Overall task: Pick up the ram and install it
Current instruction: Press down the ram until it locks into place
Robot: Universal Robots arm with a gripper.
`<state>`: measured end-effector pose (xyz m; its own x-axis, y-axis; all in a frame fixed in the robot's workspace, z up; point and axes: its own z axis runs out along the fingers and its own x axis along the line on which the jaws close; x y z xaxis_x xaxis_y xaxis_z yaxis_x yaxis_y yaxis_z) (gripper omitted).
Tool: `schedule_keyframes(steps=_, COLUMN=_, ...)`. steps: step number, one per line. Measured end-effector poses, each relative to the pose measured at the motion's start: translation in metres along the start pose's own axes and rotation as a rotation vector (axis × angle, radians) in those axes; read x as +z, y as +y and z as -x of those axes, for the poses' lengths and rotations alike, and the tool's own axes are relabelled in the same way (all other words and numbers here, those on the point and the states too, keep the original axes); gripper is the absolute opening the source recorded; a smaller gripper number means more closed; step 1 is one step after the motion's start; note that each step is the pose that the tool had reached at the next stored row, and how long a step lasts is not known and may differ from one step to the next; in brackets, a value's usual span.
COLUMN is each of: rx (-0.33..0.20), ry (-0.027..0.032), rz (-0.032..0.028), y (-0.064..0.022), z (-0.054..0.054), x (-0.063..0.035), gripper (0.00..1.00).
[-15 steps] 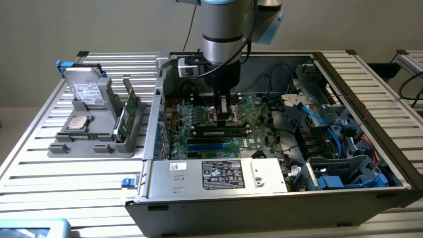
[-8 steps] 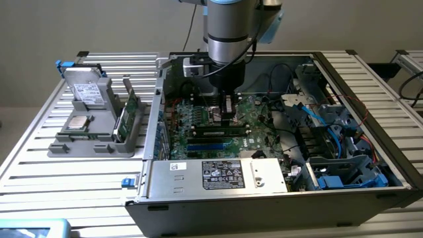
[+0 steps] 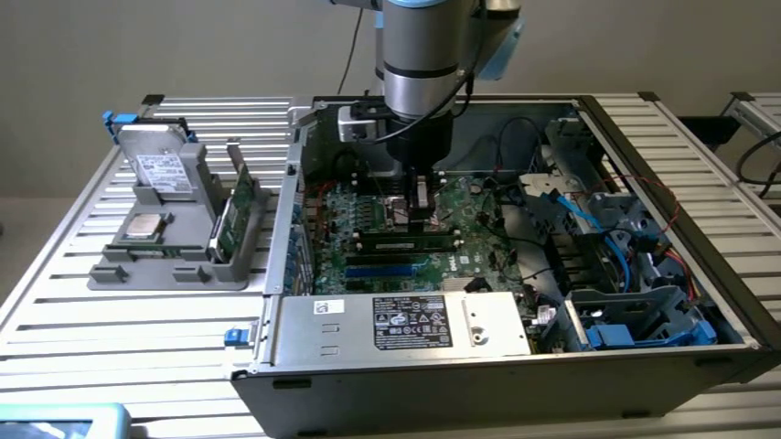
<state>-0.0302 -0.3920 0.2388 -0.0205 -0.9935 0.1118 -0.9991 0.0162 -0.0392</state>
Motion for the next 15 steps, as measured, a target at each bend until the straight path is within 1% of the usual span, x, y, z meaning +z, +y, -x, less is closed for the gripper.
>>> schedule_keyframes(steps=9, rx=0.11, ry=0.0043, rz=0.0123, y=0.0, z=0.0, x=0.0, gripper=0.11)
schedule_keyframes(steps=11, rx=0.138, ry=0.0043, rz=0.0154, y=0.0, z=0.0, x=0.0002, gripper=0.11)
schedule_keyframes(steps=13, rx=0.16, ry=0.0044, rz=0.0155, y=0.0, z=0.0, x=0.0002, gripper=0.11)
schedule_keyframes(steps=15, rx=0.184, ry=0.005, rz=0.0172, y=0.0, z=0.0, x=0.0002, gripper=0.11)
